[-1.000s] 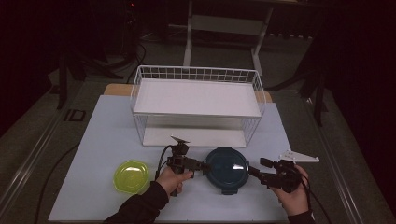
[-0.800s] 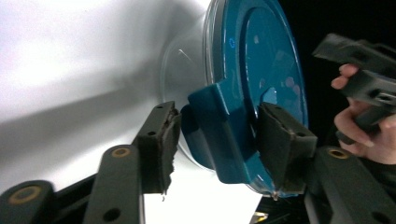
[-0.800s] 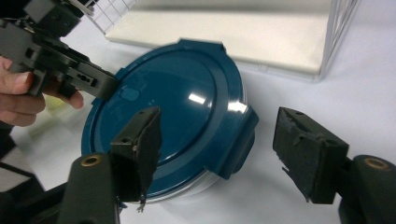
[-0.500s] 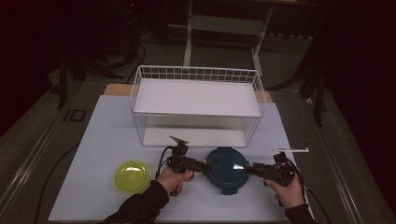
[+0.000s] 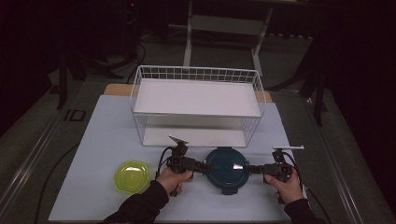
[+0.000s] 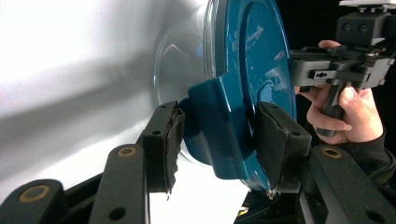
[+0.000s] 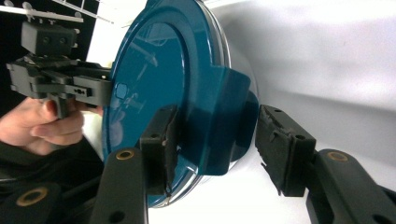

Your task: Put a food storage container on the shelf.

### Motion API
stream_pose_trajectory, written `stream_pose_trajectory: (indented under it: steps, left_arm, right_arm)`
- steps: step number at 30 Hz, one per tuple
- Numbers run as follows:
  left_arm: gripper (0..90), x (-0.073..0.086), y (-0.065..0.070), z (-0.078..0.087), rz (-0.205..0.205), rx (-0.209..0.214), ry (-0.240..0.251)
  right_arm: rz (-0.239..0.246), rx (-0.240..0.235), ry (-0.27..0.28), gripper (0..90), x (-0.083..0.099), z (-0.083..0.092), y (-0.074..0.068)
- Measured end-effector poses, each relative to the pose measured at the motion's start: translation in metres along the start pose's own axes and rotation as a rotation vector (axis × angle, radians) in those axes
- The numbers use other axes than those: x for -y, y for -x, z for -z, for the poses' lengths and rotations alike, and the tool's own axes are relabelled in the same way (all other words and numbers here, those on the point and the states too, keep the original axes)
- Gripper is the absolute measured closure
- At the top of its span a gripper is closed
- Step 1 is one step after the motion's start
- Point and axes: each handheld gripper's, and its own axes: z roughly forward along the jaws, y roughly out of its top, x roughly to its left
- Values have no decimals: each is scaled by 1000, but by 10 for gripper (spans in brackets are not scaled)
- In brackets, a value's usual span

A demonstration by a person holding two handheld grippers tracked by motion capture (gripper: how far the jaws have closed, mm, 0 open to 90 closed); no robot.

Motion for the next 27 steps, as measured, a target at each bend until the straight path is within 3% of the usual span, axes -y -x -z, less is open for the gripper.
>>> stream_pose_trajectory:
  steps: [5, 9, 16, 25, 27]
  left_arm:
    - [511, 1, -4, -1, 21, 27, 3]
    - [515, 2, -4, -1, 29, 32, 7]
    - [519, 3, -4, -1, 35, 34, 17]
    - [525, 0, 7, 0, -14, 10, 1]
    - [548, -1, 8, 1, 2, 13, -5]
  right_arm:
    - [-68, -60, -40, 491, -3, -2, 8]
    - [-87, -80, -46, 514, -3, -2, 10]
    - [-110, -77, -42, 521, -1, -2, 10]
    - [-128, -84, -39, 540, 4, 2, 9]
    - [-133, -93, -38, 549, 5, 4, 10]
